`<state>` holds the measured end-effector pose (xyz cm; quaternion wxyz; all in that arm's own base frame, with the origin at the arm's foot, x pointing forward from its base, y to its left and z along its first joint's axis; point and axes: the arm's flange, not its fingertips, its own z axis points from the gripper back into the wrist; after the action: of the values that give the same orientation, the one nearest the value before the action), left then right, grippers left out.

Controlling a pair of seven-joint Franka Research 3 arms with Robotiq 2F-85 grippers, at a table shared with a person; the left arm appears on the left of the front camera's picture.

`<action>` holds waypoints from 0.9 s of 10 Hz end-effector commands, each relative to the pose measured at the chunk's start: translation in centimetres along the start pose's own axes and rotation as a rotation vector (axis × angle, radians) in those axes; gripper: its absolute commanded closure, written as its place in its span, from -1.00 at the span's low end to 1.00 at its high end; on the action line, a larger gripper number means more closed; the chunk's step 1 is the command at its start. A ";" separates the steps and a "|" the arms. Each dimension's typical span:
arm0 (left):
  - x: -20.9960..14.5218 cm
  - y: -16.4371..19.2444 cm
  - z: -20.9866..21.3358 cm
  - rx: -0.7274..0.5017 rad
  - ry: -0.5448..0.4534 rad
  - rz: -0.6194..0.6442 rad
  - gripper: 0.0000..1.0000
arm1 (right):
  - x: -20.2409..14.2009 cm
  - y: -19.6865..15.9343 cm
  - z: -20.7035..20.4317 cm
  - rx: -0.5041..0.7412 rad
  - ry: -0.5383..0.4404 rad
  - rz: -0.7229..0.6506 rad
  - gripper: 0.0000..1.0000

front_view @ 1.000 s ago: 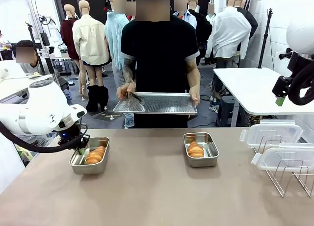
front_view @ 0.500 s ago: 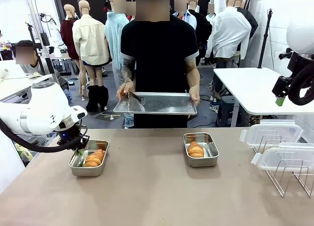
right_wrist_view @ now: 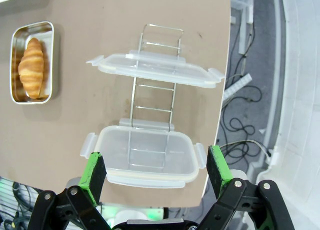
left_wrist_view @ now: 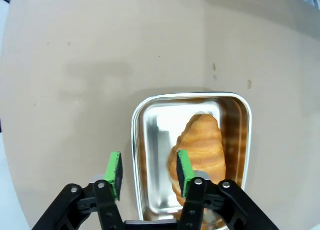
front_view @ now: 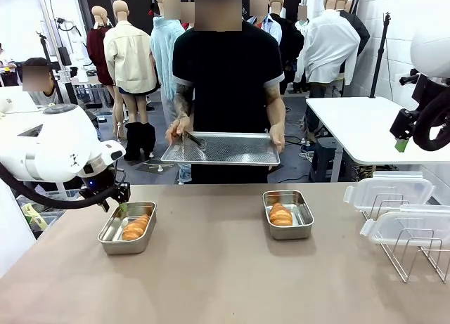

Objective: Place the bread in airtight containers.
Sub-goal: Pick up one Airtight Container lid and hand it to the human.

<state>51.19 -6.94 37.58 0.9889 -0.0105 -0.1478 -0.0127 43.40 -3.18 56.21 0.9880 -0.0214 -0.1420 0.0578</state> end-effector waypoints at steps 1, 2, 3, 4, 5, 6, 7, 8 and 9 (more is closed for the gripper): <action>-0.7 0.5 2.3 0.019 0.019 -0.052 -1.00 | 0.2 0.1 0.1 -0.015 0.009 -0.013 -1.00; -0.7 0.9 3.4 0.025 0.015 -0.063 -1.00 | 0.2 0.1 0.1 -0.015 0.009 -0.013 -1.00; -0.8 1.5 4.6 0.013 0.009 -0.073 -1.00 | 0.2 0.1 0.1 -0.015 0.009 -0.013 -1.00; -0.8 2.5 5.8 0.026 0.005 -0.074 -1.00 | 0.2 0.1 0.1 -0.015 0.009 -0.013 -1.00; -0.6 3.8 6.9 0.041 -0.005 -0.053 -1.00 | 0.2 0.1 0.1 -0.015 0.009 -0.013 -1.00; -0.4 5.4 8.2 0.061 -0.043 -0.032 -1.00 | 0.2 0.1 0.1 -0.015 0.009 -0.013 -1.00; -0.3 7.5 9.2 0.043 -0.048 -0.037 -1.00 | 0.2 0.1 0.1 -0.015 0.009 -0.013 -1.00; -0.1 9.4 9.9 0.056 -0.043 -0.024 -1.00 | 0.2 0.1 0.1 -0.015 0.009 -0.013 -1.00; 0.1 11.0 10.2 0.082 -0.038 -0.008 -1.00 | 0.2 0.1 0.1 -0.015 0.009 -0.013 -1.00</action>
<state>48.52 3.29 47.00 0.9841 0.0156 -0.1769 -0.0065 43.40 -3.18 56.22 0.9880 -0.0218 -0.1420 0.0577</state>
